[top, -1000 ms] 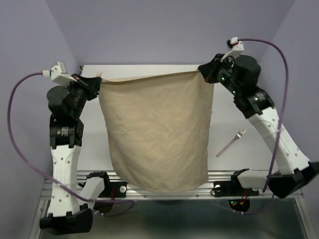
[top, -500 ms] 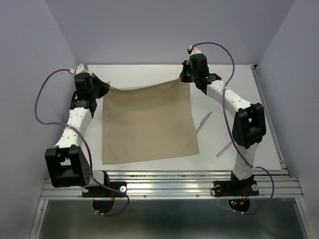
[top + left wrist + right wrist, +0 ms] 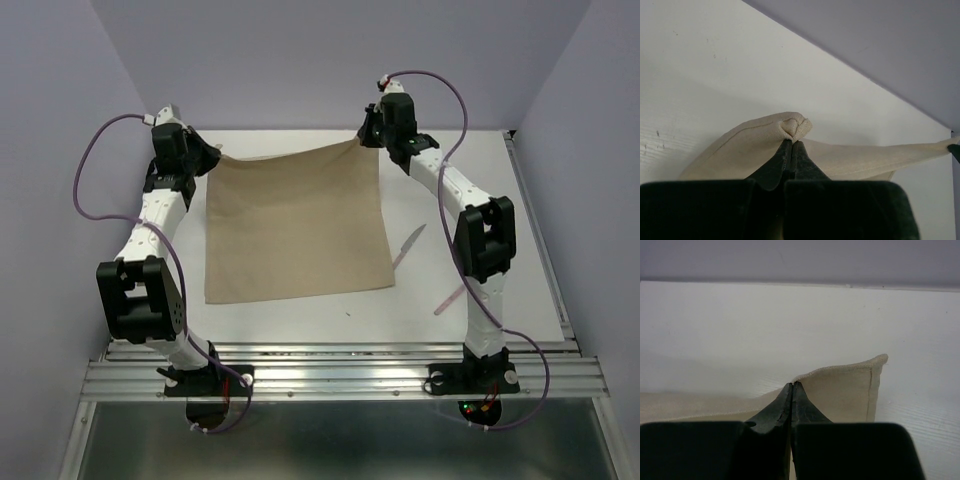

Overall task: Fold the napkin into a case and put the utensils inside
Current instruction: Fold and flatten the napkin at the center of the board.

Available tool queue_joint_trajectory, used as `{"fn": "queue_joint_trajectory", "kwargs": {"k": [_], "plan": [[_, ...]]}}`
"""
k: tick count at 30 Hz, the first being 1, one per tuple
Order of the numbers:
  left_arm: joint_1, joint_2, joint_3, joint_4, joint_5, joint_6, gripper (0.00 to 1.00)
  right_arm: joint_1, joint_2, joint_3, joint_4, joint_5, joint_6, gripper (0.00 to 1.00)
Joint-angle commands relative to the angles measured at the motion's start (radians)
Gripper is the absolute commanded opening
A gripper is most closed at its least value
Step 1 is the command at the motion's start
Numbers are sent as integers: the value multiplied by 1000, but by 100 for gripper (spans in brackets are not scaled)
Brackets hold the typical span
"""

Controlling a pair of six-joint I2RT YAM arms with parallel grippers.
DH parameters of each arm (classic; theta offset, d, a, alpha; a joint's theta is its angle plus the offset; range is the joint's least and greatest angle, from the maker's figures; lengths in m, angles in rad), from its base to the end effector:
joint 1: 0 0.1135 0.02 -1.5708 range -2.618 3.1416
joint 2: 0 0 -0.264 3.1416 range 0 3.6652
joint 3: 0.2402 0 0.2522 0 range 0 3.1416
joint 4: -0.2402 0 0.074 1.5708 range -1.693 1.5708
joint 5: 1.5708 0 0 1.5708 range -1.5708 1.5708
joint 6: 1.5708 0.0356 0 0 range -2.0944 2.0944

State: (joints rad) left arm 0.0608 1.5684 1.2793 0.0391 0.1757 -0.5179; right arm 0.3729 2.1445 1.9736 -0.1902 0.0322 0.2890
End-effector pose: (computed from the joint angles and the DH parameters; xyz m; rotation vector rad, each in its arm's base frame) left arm 0.3766 0.0167 0.3382 -0.4042 1.7987 -0.4815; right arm 0.4823 0.1874 0.3140 -0.0602 1.9526 0.4090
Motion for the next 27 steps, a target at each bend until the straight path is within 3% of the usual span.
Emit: {"fn": "queue_joint_trajectory", "kwargs": {"k": [1, 10, 16, 27], "plan": [[5, -13, 29, -5, 19, 33, 0, -3, -130, -100, 44, -56, 27, 1], [5, -126, -118, -38, 31, 32, 0, -3, -428, -626, 144, -110, 38, 1], [5, -209, -207, -79, 35, 13, 0, 21, -593, -803, 123, -150, 88, 1], [5, -487, -554, -57, -4, -82, 0, 96, -748, -1045, 72, -193, 190, 1]]}}
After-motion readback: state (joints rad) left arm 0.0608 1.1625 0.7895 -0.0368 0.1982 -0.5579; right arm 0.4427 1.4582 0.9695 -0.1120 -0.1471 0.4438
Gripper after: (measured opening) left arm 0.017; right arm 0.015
